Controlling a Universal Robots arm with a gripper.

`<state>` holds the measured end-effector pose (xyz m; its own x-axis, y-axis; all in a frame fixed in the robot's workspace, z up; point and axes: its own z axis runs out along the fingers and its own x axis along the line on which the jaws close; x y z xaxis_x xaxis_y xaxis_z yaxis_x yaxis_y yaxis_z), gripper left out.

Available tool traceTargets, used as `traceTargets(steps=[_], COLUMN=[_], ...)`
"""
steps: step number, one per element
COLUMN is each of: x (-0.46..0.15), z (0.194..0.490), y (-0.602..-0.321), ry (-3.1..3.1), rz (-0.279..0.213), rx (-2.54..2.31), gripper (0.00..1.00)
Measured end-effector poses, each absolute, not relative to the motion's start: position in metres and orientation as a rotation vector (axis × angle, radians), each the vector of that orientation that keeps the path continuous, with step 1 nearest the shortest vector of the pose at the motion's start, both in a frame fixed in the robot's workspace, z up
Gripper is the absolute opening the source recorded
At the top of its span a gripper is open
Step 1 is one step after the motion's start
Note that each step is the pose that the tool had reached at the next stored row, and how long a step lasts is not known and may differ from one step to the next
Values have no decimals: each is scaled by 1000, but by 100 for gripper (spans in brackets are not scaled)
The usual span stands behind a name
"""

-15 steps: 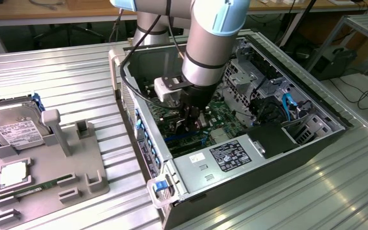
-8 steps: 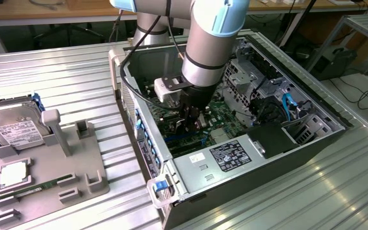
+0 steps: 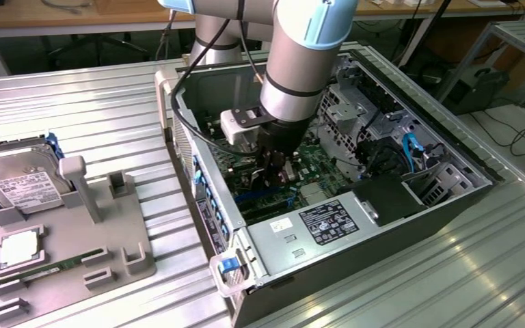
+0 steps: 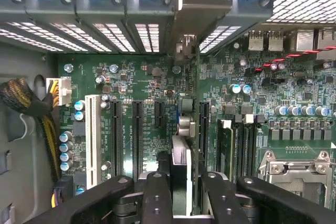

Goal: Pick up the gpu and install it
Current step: 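Insert the gpu into the slot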

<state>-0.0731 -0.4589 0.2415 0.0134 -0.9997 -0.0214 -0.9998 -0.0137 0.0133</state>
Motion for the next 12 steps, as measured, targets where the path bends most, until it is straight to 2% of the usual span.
traceTargets(steps=[12], x=[-74], z=[241], y=[-461], ry=[2203], rz=[38], rx=[-2233], gripper=[27])
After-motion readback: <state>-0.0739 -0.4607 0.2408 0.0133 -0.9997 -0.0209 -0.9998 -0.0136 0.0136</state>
